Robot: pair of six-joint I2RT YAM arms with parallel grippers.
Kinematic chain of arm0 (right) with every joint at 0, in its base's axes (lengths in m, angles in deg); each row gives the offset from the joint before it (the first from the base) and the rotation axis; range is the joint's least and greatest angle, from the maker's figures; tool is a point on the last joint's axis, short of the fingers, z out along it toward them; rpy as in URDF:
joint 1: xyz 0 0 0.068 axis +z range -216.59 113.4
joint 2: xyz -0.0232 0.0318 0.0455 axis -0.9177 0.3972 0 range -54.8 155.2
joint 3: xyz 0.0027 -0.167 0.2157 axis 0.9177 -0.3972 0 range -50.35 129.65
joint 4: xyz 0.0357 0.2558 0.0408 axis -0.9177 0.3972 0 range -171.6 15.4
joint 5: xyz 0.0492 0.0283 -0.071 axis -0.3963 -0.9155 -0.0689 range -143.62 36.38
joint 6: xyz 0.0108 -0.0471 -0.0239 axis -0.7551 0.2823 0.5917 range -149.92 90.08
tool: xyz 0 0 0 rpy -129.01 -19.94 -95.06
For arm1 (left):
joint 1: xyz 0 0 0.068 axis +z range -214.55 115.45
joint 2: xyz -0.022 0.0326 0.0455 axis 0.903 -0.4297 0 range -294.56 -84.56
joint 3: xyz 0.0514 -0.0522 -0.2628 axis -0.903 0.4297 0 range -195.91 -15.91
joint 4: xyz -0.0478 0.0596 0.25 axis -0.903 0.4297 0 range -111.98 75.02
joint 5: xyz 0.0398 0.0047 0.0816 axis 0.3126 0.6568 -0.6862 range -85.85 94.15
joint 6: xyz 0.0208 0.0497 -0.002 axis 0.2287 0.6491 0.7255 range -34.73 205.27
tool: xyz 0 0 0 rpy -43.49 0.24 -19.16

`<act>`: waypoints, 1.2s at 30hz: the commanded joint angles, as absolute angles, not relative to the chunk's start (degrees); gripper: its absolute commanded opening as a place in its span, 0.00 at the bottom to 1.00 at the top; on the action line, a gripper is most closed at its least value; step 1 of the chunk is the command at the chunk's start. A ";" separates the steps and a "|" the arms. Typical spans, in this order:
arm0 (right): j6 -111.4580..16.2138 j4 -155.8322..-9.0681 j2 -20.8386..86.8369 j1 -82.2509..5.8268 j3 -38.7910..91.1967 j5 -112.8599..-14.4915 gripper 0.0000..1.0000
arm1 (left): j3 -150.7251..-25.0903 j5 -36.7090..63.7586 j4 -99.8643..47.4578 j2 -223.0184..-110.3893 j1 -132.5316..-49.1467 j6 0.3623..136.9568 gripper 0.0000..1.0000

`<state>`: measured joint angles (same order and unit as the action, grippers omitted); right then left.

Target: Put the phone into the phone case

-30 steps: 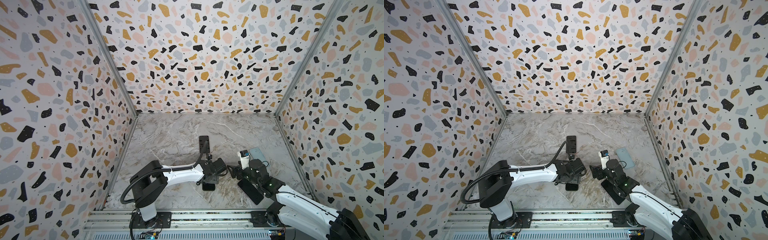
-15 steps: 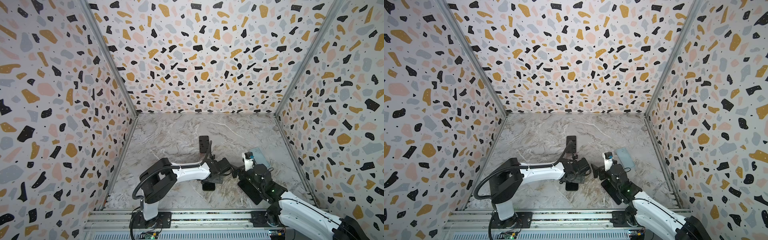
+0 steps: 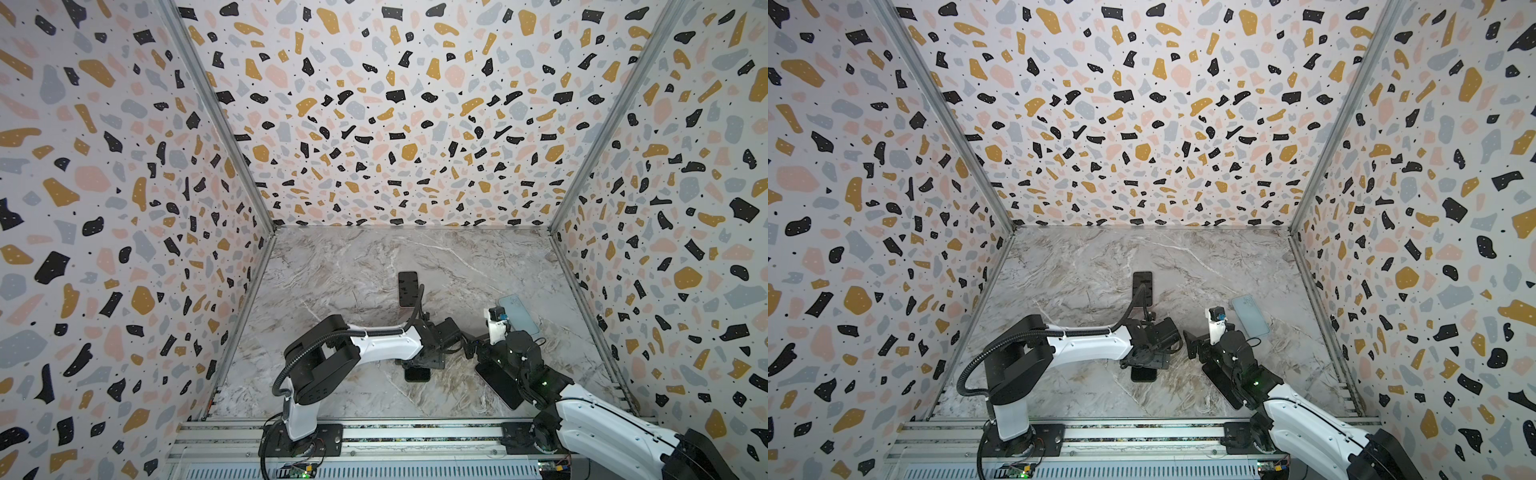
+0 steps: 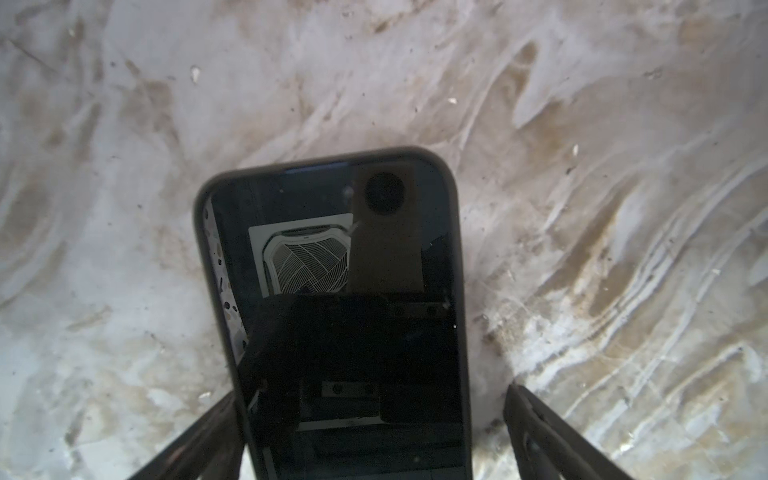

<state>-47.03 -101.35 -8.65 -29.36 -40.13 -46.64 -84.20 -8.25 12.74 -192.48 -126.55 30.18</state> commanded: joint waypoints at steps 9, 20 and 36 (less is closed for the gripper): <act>-48.31 -102.08 -8.52 -29.45 -40.23 -47.02 1.00 | -81.27 -7.71 12.82 -192.67 -125.63 29.48 0.84; -48.67 -101.74 -8.40 -29.42 -40.06 -47.21 1.00 | -81.05 -8.61 13.18 -191.88 -125.63 29.19 0.78; -48.83 -100.93 -7.97 -29.42 -39.69 -46.93 1.00 | -81.02 -10.03 13.18 -190.59 -125.55 29.52 0.70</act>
